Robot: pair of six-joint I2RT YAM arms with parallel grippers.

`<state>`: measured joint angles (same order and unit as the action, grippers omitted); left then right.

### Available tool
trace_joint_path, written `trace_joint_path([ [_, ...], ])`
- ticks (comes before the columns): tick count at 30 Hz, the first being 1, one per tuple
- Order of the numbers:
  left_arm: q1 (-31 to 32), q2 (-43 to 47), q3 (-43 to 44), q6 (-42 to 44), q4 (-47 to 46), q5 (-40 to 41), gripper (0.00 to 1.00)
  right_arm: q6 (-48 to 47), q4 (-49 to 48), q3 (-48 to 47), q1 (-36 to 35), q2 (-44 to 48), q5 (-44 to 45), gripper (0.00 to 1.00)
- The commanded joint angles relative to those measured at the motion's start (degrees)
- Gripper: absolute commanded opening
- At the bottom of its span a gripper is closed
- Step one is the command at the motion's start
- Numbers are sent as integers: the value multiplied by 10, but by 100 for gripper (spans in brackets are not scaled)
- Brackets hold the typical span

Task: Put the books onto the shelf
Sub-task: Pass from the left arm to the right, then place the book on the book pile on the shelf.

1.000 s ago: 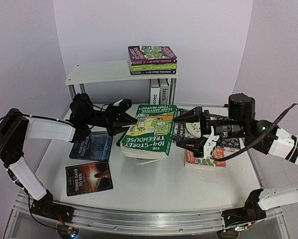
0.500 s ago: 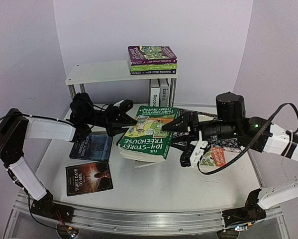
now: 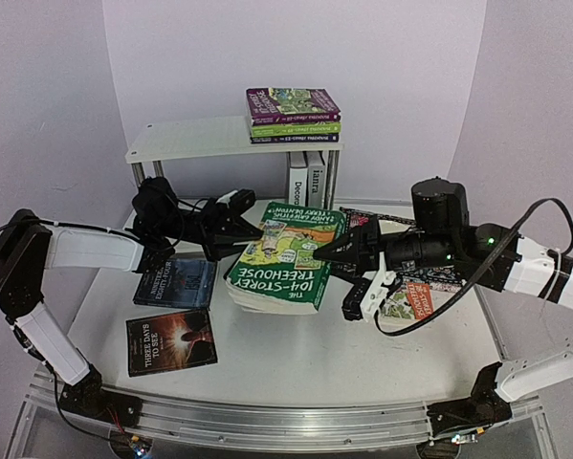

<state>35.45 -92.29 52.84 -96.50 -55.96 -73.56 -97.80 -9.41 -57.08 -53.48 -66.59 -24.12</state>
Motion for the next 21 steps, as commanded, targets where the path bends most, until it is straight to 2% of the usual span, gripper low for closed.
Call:
trace_joint_path([
  [1, -1, 34, 13, -6, -49, -1, 15, -1, 14, -24, -6, 8, -9, 0],
  [6, -5, 46, 9, 9, -50, 3, 40, 10, 14, -18, -7, 21, -7, 0],
  [9, -32, 74, -8, 36, -46, 29, 67, 18, 13, -13, -7, 28, 9, 0],
  [10, -44, 84, -13, 44, -43, 33, 73, 23, 14, -13, -7, 31, 17, 0],
  [12, -66, 106, -24, 65, -27, 41, 80, 40, 14, -13, -7, 36, 34, 0],
  [18, -105, 165, -40, 126, 37, 61, 83, 110, 12, -53, -7, 39, 136, 0],
  [21, -114, 192, -25, 206, 162, 78, 83, 128, 8, -79, -8, 30, 182, 0],
])
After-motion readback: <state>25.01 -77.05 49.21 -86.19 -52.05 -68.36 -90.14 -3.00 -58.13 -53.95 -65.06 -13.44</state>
